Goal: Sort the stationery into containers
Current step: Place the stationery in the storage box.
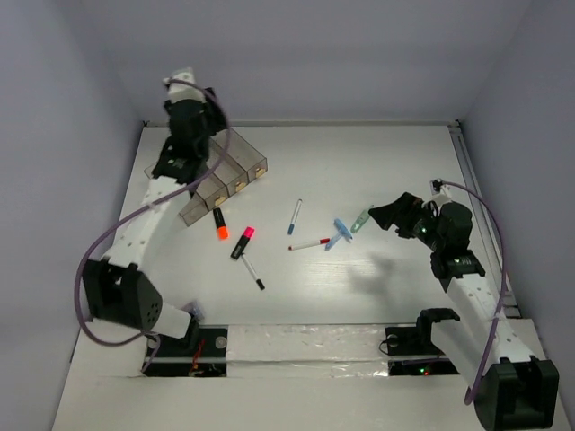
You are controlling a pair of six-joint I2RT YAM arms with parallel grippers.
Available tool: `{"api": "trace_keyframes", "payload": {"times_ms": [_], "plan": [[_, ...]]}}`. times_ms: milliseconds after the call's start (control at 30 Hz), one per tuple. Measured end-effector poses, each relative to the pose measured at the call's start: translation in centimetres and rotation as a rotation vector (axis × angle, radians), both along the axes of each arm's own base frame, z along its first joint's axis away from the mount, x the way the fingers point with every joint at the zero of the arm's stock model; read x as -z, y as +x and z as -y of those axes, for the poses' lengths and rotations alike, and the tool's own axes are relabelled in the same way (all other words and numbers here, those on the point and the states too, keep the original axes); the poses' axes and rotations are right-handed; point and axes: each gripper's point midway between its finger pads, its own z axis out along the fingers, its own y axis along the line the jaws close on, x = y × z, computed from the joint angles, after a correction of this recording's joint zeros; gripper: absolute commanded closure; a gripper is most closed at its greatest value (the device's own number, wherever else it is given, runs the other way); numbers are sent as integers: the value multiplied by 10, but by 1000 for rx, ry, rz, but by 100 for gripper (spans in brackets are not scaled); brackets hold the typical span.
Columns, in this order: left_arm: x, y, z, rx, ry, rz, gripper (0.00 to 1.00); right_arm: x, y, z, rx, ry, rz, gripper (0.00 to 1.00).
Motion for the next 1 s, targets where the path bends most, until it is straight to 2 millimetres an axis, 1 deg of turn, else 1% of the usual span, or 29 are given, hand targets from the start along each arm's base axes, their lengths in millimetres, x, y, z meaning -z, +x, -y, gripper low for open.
{"api": "trace_keyframes", "payload": {"times_ms": [33, 67, 100, 133, 167, 233, 333, 367, 433, 467, 500, 733, 900, 1000], "plan": [[-5, -7, -27, -54, -18, 17, 71, 2, -1, -2, -7, 3, -6, 0], [-5, -14, -51, -99, -30, 21, 71, 1, -1, -4, -14, 4, 1, 0], [-1, -19, -66, -131, -39, 18, 71, -1, -1, -5, -21, 5, 13, 0], [8, -22, -78, -155, -44, 1, 71, -5, 0, -6, -25, 6, 32, 0], [19, -23, -85, -167, -45, -23, 71, -8, 0, -6, -27, 6, 44, 0], [51, -22, -89, -170, -45, -94, 71, -11, 0, -7, -30, 5, 60, 0], [111, -27, -89, -162, -28, -238, 71, -14, 0, -7, -31, 3, 73, 0], [127, -30, -90, -163, -22, -283, 71, -15, 0, -7, -32, 3, 78, 0], [152, -36, -91, -168, -13, -357, 71, -16, 0, -7, -32, 4, 88, 0], [159, -38, -92, -171, -13, -382, 71, -17, 0, -7, -33, 4, 89, 0], [163, -38, -93, -175, -12, -392, 70, -17, 0, -7, -35, 5, 92, 0], [178, -33, -98, -193, -22, -418, 68, -14, -2, -8, -39, 5, 92, 0], [206, -30, -97, -197, -14, -483, 67, -19, -3, -8, -39, 6, 111, 0], [216, -30, -97, -198, -9, -506, 65, -19, -4, -8, -40, 6, 112, 0]]}}
